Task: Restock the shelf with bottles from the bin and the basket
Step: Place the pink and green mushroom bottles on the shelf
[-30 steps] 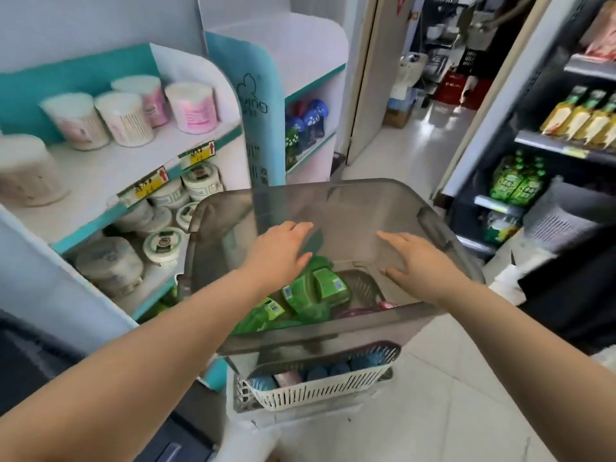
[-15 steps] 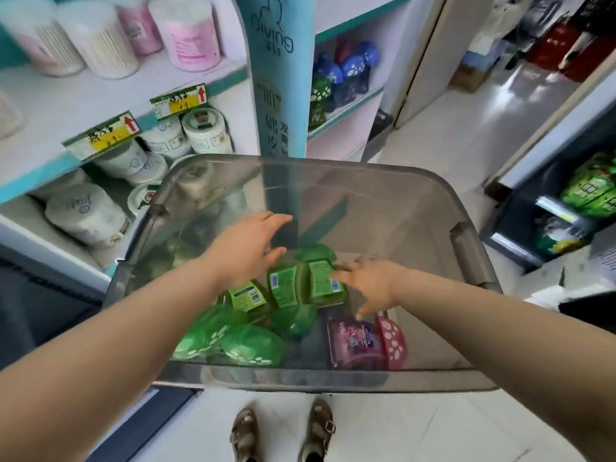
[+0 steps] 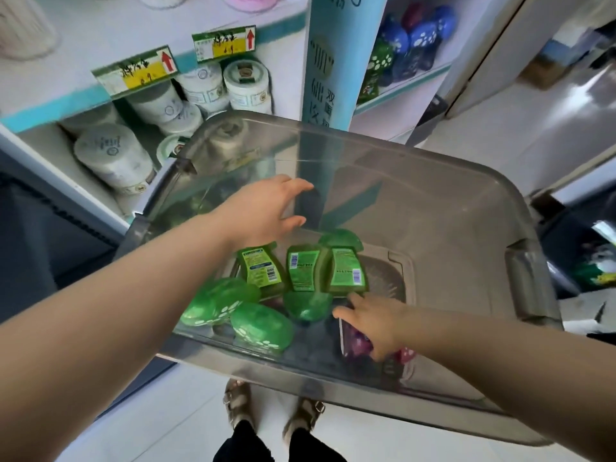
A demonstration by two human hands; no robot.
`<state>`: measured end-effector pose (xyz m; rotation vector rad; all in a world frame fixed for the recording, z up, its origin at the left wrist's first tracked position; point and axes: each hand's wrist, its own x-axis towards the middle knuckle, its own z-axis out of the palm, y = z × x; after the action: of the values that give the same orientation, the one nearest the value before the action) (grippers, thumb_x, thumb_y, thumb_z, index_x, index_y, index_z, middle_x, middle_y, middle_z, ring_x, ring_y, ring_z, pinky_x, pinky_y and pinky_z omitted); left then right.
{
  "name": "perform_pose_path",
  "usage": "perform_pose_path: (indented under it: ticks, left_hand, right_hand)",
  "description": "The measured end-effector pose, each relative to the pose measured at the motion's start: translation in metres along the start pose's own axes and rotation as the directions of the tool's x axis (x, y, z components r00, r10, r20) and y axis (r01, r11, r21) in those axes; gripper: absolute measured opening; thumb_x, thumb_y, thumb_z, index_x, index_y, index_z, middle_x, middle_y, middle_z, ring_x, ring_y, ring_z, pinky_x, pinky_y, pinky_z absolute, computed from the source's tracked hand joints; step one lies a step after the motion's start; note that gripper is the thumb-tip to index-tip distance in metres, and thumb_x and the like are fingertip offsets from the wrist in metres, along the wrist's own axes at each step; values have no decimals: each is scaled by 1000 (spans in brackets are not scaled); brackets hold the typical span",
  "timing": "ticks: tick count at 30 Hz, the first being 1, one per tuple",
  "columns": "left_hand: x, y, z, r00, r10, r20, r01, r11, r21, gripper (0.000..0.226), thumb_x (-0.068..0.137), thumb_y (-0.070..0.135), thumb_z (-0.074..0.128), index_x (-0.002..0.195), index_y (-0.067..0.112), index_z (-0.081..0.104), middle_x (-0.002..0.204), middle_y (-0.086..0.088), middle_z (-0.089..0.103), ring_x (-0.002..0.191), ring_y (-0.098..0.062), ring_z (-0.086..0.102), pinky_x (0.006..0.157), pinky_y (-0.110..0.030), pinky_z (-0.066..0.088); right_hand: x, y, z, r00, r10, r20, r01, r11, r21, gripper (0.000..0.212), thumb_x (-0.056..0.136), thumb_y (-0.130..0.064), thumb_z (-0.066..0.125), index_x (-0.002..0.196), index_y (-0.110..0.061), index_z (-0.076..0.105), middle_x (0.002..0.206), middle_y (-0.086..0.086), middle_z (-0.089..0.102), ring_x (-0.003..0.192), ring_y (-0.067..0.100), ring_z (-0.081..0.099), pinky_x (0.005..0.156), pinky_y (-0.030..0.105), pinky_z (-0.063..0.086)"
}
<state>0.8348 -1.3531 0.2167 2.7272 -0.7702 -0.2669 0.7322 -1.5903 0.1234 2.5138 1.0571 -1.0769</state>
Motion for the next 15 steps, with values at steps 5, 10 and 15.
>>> perform_pose_path:
  ticks: [5, 10, 15]
  left_hand:
    - [-3, 6, 0, 997, -10, 80, 13, 999, -38, 62, 87, 33, 62, 143, 22, 37, 135, -8, 52, 122, -24, 49, 103, -34, 38]
    - [-11, 23, -5, 951, -5, 311, 110, 941, -320, 79, 80, 41, 71, 145, 24, 30, 134, -2, 51, 119, -13, 50, 99, -20, 36]
    - [-12, 35, -3, 953, -92, 288, 271, 681, -680, 73, 78, 18, 76, 135, 26, 31, 105, 7, 61, 84, -4, 68, 75, -22, 57]
  right_hand:
    - [-19, 13, -37, 965, 89, -245, -42, 981, 190, 91, 62, -46, 73, 136, -28, 24, 118, 5, 44, 98, 24, 54, 83, 35, 49]
    - [-26, 23, -90, 676, 597, -432, 101, 506, 857, 81, 60, -38, 83, 121, -36, 30, 116, -2, 53, 97, 15, 59, 83, 31, 50]
    - [9, 2, -114, 512, 834, -205, 468, -70, 881, 69, 68, -32, 82, 118, -28, 35, 113, -2, 58, 95, 11, 59, 78, 26, 52]
